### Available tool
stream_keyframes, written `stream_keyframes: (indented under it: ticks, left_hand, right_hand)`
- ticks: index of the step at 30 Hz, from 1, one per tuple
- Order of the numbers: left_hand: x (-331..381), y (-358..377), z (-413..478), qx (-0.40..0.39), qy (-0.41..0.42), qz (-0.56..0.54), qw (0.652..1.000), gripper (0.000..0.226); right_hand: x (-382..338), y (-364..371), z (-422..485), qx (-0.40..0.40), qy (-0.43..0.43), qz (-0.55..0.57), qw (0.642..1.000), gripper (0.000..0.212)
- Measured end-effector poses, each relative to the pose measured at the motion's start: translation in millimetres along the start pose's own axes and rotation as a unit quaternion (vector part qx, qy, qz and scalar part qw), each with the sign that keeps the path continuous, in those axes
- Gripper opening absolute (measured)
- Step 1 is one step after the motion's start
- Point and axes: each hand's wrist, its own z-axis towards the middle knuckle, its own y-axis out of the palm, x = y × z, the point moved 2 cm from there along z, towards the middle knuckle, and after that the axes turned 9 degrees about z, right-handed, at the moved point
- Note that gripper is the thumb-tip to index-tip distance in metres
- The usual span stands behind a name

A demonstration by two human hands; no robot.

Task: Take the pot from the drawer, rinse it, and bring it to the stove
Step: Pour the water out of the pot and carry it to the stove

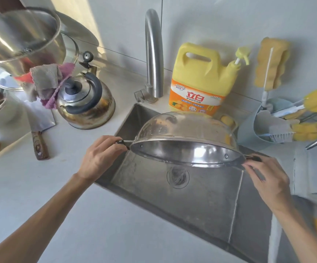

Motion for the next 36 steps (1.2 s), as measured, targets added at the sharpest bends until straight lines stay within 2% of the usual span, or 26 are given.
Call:
stream_keyframes:
  ticks: [2,3,4,7,9,11,14,17,21,27,32,33,34,36]
  left_hand:
    - [5.3,-5.1,3.4,-0.032,-0.032,-0.045,0.998,0.016]
    - [8.2,-7.3,5.5,-0.057,-0.054,-0.077,0.994,0.016]
    - [11.1,-9.3,7.5,-0.084,-0.084,-0.109,0.987,0.019]
    - [18.4,-11.6,11.7,-0.144,-0.219,-0.183,0.947,0.025]
    - [25.2,-13.2,15.9,-0.164,-0.271,-0.229,0.920,0.029]
    - [36.6,-15.9,20.7,-0.171,-0.289,-0.280,0.900,0.031]
    - [60.8,-28.9,32.5,-0.167,-0.286,-0.327,0.885,0.023]
    - [89.2,-45.7,47.6,-0.163,-0.264,-0.365,0.878,0.028]
    - [130.4,-60.2,72.8,-0.192,-0.191,-0.426,0.863,0.027]
    - [222.5,-84.9,96.8,-0.251,-0.084,-0.468,0.843,0.034]
    - [328.4,-85.4,97.1,-0.362,-0.027,-0.496,0.789,0.035]
    - [361.5,-71.3,96.7,-0.408,-0.013,-0.497,0.766,0.028]
    - [395.6,-65.1,91.3,-0.463,0.045,-0.501,0.729,0.016]
    - [479.6,-55.6,71.8,-0.504,0.093,-0.504,0.695,0.081]
  right_hand:
    - [-6.8,-4.7,0.9,-0.041,0.030,0.059,0.997,0.008]
    - [-9.0,-7.0,2.6,-0.058,0.069,0.097,0.991,0.006]
    - [-8.9,-8.8,4.7,-0.072,0.128,0.137,0.980,0.014]
    - [-4.7,-15.3,9.3,-0.126,0.314,0.268,0.902,0.029]
    - [-9.0,-26.2,6.9,-0.151,0.371,0.328,0.856,0.032]
    - [-18.3,-42.9,-1.6,-0.142,0.405,0.348,0.833,0.031]
    - [-35.9,-77.3,-24.2,-0.069,0.446,0.370,0.812,0.026]
    - [-60.7,-118.7,-56.1,-0.015,0.460,0.374,0.805,0.024]
    - [-101.5,-174.4,-113.7,0.089,0.482,0.353,0.797,0.033]
    - [-188.6,-241.6,-230.5,0.242,0.537,0.314,0.745,0.024]
    - [-272.6,-291.6,-349.7,0.376,0.594,0.241,0.669,0.027]
    - [-291.6,-301.6,-374.6,0.397,0.604,0.222,0.654,0.030]
    - [-311.0,-310.9,-398.6,0.418,0.611,0.205,0.640,0.033]
    - [-354.9,-331.4,-446.6,0.474,0.623,0.163,0.601,0.037]
